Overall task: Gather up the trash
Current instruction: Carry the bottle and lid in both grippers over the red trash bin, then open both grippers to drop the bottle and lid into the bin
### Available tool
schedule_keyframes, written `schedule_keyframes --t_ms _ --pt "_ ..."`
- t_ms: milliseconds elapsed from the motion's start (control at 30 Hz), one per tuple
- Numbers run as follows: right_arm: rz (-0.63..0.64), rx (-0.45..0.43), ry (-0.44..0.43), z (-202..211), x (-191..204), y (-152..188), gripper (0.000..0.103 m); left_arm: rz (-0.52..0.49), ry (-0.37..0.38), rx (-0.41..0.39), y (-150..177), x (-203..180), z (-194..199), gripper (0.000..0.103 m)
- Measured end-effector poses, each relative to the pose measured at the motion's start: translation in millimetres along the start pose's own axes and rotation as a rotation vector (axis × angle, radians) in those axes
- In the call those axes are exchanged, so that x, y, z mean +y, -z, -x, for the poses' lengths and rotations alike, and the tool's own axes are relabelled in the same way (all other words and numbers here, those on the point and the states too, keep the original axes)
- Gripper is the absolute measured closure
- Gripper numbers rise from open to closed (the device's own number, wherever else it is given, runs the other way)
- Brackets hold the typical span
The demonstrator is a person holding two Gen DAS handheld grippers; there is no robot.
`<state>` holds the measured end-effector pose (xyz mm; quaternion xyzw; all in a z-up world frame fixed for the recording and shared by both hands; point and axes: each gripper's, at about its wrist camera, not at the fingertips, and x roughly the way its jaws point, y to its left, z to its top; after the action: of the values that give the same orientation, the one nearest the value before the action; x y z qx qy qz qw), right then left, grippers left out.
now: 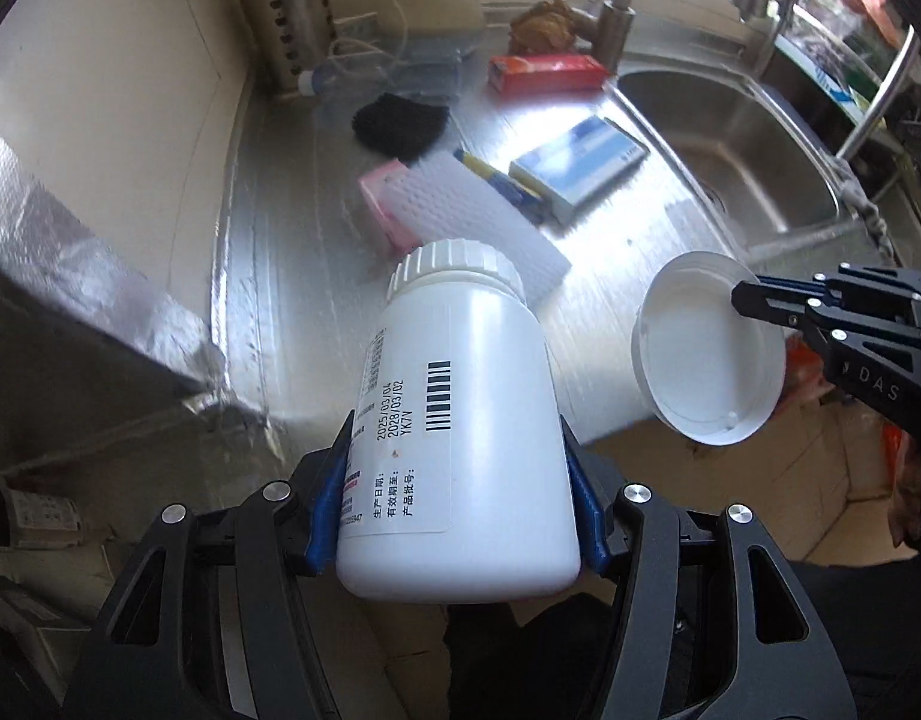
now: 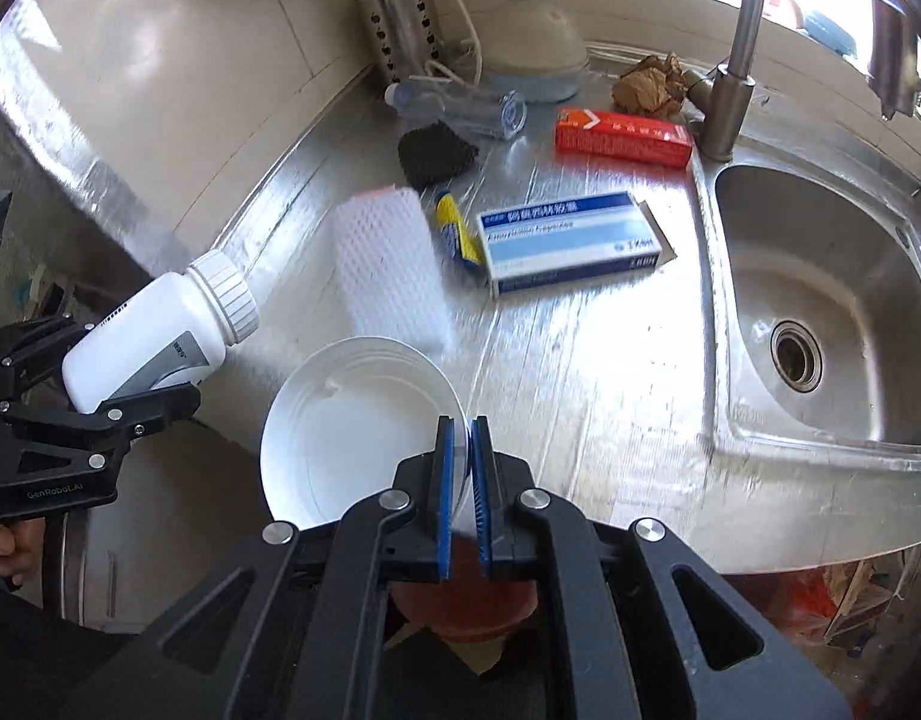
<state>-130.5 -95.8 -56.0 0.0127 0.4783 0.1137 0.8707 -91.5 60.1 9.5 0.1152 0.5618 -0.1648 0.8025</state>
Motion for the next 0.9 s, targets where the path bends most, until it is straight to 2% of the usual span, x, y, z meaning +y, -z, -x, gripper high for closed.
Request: schedule_keyframes --t_ms 200,367,500,633,800,900 --pt "0.093 0.076 -0.002 -18.6 -12.3 44.5 0.097 -0.084 0.042 0.070 52.0 -38.9 -18.7 0.044" --pt "0.140 0.128 0.022 -55.5 -18.0 84.6 0.097 -0.186 0.075 0.147 87.5 -64.1 -57.0 0.044" --pt "0.141 0.176 0.044 -99.9 -16.5 120.3 0.097 -0.282 0.088 0.212 115.2 -74.0 -103.8 0.044" --pt "0.108 0.219 0.073 -154.0 -16.4 156.0 0.097 -0.357 0.073 0.281 145.7 -76.6 -167.0 0.044" --pt "0.110 0.276 0.104 -217.9 -16.0 193.7 0.097 -0.378 0.051 0.378 183.8 -77.3 -244.3 0.044" --pt "0.095 0.292 0.114 -248.4 -22.8 207.0 0.097 -0.372 0.047 0.412 203.6 -78.4 -274.3 0.044"
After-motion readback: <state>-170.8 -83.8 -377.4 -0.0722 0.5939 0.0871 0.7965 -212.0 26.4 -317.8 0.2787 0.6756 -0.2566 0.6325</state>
